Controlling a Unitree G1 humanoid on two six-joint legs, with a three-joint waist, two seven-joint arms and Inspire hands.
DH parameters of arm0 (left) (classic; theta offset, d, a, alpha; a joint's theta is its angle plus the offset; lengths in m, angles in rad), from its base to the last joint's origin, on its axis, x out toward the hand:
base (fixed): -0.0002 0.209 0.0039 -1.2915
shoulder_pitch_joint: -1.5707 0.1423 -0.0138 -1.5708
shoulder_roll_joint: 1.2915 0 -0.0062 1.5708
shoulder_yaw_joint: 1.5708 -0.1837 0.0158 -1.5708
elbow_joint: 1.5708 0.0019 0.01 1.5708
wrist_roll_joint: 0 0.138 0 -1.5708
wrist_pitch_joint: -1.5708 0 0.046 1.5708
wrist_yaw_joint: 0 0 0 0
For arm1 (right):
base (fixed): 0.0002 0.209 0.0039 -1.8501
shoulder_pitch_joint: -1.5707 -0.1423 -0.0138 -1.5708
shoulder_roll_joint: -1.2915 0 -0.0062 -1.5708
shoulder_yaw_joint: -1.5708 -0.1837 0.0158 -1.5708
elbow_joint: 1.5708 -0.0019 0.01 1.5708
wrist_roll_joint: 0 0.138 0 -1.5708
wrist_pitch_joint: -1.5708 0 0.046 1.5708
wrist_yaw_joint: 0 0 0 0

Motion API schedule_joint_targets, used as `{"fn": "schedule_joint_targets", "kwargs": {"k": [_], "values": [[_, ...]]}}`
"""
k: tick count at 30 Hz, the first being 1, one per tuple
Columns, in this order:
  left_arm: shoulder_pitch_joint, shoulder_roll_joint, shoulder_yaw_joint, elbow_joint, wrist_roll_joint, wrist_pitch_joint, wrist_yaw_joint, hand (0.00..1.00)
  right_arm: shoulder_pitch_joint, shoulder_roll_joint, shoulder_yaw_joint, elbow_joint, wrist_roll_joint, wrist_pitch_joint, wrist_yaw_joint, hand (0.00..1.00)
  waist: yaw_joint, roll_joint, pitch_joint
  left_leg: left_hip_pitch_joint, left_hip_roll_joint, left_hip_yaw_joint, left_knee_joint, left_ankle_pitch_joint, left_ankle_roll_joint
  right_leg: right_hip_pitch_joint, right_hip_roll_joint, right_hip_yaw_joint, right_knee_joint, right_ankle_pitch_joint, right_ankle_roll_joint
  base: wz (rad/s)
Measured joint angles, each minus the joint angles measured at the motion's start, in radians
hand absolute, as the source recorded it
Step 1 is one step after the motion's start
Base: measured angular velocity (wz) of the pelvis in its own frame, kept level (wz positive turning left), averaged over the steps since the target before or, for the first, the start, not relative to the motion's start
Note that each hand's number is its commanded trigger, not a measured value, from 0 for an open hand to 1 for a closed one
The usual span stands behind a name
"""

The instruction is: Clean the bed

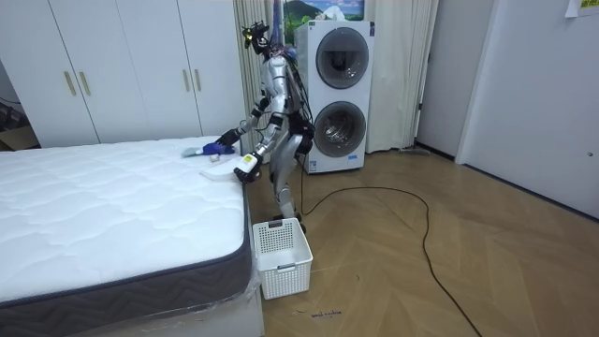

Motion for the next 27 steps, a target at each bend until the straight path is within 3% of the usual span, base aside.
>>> {"fn": "schedule_joint_targets", "kwargs": {"k": [7, 8, 9, 10, 14, 18, 23, 27], "values": [[0.002, 0.000, -0.021, -0.021, 0.000, 0.018, 0.000, 1.00, -0.005, -0.009, 0.005, 0.039, -0.064, 0.028, -0.001, 0.00, 0.021, 0.001, -0.0007, -0.013, 0.007, -0.008, 0.021, -0.001, 0.001, 0.001, 0.002, -0.015, 0.003, 0.000, -0.001, 0.03], [0.002, 0.000, -0.022, -0.023, 0.000, 0.021, -0.001, 1.00, -0.009, -0.009, 0.005, 0.044, -0.077, 0.034, -0.001, 0.51, 0.023, 0.001, -0.0007, -0.014, 0.009, -0.008, 0.024, -0.002, 0.003, 0.001, 0.002, -0.016, 0.004, 0.000, -0.002, 0.00], [0.002, 0.000, -0.024, -0.026, 0.000, 0.023, -0.004, 1.00, -0.014, -0.009, 0.005, 0.046, -0.080, 0.045, -0.001, 0.60, 0.025, 0.001, -0.0007, -0.014, 0.010, -0.008, 0.026, -0.004, 0.003, 0.001, 0.002, -0.017, 0.005, 0.000, -0.002, 0.00], [0.002, 0.000, -0.025, -0.028, 0.000, 0.024, -0.006, 1.00, -0.015, -0.009, 0.005, 0.048, -0.081, 0.050, -0.001, 1.00, 0.026, 0.001, -0.0007, -0.014, 0.010, -0.008, 0.026, -0.005, 0.003, 0.001, 0.002, -0.017, 0.005, 0.000, -0.002, 0.00], [0.001, -0.002, -0.028, -0.033, 0.000, 0.027, -0.027, 1.00, -0.022, -0.027, 0.006, 0.078, -0.125, 0.065, -0.004, 1.00, 0.037, 0.002, -0.0007, -0.014, 0.010, -0.010, 0.036, -0.009, 0.004, 0.002, 0.002, -0.017, 0.011, 0.000, -0.002, 0.00], [0.004, -0.008, -0.031, -0.038, -0.001, 0.045, -0.029, 1.00, -0.027, -0.079, 0.005, 0.080, -0.172, 0.083, -0.014, 1.00, 0.047, 0.002, -0.0004, -0.015, 0.013, -0.009, 0.038, -0.010, 0.005, 0.001, 0.004, -0.016, 0.013, 0.000, -0.002, 0.00], [0.004, -0.014, -0.031, -0.041, -0.001, 0.060, -0.029, 1.00, -0.053, -0.083, 0.005, 0.084, -0.198, 0.116, -0.045, 1.00, 0.049, 0.013, 0.0000, -0.016, 0.016, -0.009, 0.038, -0.011, 0.001, 0.001, 0.008, -0.015, 0.012, -0.002, -0.006, 0.00], [0.005, -0.018, -0.031, -0.053, -0.001, 0.066, -0.033, 1.00, -0.055, -0.082, 0.008, 0.086, -0.206, 0.117, -0.047, 1.00, 0.052, 0.024, -0.0021, -0.022, 0.018, -0.009, 0.038, -0.012, 0.000, -0.005, 0.009, -0.016, 0.012, -0.003, -0.008, 0.00]]}}
